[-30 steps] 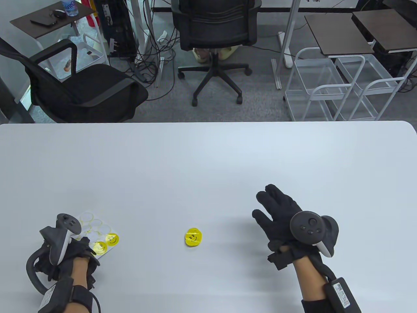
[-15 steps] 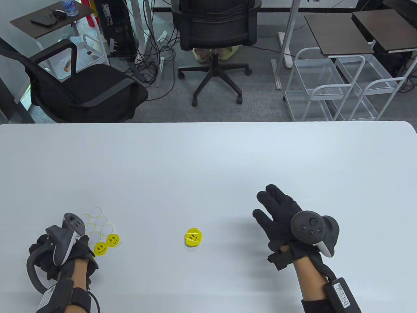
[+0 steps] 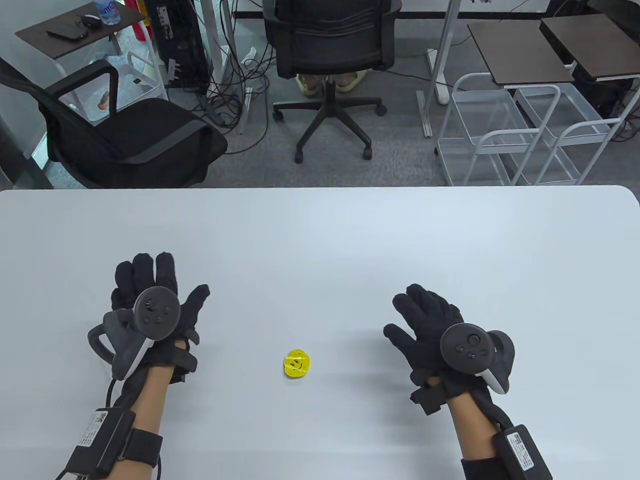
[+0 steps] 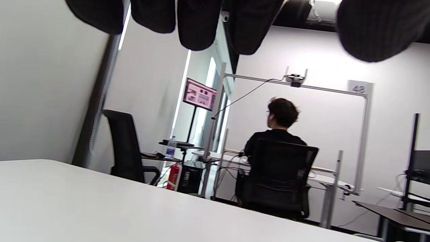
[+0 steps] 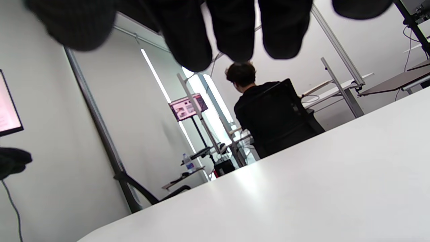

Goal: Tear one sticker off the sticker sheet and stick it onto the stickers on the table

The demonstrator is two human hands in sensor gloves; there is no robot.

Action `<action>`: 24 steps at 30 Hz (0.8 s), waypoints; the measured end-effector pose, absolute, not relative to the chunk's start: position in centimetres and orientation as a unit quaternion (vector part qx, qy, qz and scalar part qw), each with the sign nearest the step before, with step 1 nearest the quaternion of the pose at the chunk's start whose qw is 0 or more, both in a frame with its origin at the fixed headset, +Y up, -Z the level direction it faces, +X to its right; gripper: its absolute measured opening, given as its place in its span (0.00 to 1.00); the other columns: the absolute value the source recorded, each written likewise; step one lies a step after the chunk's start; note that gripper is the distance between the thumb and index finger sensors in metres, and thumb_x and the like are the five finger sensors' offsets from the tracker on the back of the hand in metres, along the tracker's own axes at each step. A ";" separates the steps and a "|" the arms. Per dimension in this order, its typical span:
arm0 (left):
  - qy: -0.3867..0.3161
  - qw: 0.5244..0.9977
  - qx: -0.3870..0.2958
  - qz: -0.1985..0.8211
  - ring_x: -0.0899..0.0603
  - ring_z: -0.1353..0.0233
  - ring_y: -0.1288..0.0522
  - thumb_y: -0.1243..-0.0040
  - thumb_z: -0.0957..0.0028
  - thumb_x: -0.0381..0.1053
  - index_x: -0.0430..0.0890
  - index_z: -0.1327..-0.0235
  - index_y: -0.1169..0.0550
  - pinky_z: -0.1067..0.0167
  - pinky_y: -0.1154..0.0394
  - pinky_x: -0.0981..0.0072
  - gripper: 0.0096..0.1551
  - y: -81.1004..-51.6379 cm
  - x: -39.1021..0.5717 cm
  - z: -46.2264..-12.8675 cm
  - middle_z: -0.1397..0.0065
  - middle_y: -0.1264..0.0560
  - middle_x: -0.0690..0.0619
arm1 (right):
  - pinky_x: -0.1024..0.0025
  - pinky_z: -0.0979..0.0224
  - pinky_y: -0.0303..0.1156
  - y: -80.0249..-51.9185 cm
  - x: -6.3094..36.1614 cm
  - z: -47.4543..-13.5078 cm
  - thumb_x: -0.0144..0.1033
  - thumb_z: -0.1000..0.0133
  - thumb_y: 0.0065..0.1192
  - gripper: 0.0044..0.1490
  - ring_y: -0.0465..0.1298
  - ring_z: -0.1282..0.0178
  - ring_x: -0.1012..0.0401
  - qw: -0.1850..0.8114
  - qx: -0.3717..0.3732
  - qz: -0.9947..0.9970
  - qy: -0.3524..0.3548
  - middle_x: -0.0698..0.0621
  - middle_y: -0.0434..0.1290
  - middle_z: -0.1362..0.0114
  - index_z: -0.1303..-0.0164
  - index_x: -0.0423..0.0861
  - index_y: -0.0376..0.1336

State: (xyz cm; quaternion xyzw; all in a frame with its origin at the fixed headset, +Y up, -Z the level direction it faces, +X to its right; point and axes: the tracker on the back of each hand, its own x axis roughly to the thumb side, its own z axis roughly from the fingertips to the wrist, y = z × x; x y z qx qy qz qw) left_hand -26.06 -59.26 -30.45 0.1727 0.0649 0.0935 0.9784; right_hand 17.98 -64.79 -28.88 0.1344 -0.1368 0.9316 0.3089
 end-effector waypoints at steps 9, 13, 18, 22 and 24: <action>-0.031 0.972 0.197 0.121 0.29 0.14 0.54 0.43 0.51 0.77 0.54 0.16 0.40 0.25 0.46 0.30 0.53 -59.7 -20.7 -30.1 0.10 0.48 0.42 | 0.18 0.29 0.51 -64.6 18.2 -28.8 0.61 0.46 0.55 0.47 0.59 0.20 0.28 0.308 0.130 0.931 -0.144 0.34 0.61 0.15 0.23 0.42 0.63; -0.062 0.972 0.185 0.133 0.29 0.14 0.54 0.43 0.51 0.77 0.53 0.17 0.38 0.25 0.45 0.30 0.52 -61.1 -19.2 -29.8 0.11 0.47 0.42 | 0.18 0.29 0.50 -64.6 18.4 -28.7 0.61 0.46 0.55 0.47 0.58 0.20 0.28 0.310 0.127 0.931 -0.146 0.34 0.61 0.15 0.23 0.43 0.63; -0.072 0.965 0.172 0.184 0.29 0.15 0.52 0.43 0.51 0.77 0.51 0.17 0.36 0.26 0.45 0.29 0.52 -63.6 -18.2 -29.4 0.11 0.44 0.41 | 0.18 0.29 0.50 -64.7 18.3 -28.7 0.62 0.46 0.55 0.47 0.57 0.20 0.27 0.309 0.128 0.932 -0.140 0.33 0.61 0.15 0.23 0.42 0.63; -0.083 0.971 0.166 0.152 0.29 0.15 0.52 0.43 0.51 0.78 0.52 0.18 0.36 0.26 0.45 0.29 0.52 -65.8 -17.7 -29.1 0.11 0.43 0.41 | 0.17 0.29 0.50 -64.8 18.2 -28.7 0.62 0.46 0.54 0.47 0.56 0.20 0.27 0.306 0.132 0.933 -0.138 0.32 0.60 0.15 0.23 0.43 0.63; -0.090 0.975 0.140 0.145 0.29 0.14 0.54 0.44 0.51 0.78 0.52 0.17 0.37 0.25 0.47 0.28 0.52 -66.3 -17.7 -29.2 0.11 0.45 0.42 | 0.18 0.29 0.49 -64.8 18.1 -28.7 0.62 0.46 0.54 0.48 0.56 0.19 0.27 0.303 0.132 0.934 -0.137 0.32 0.60 0.15 0.23 0.43 0.63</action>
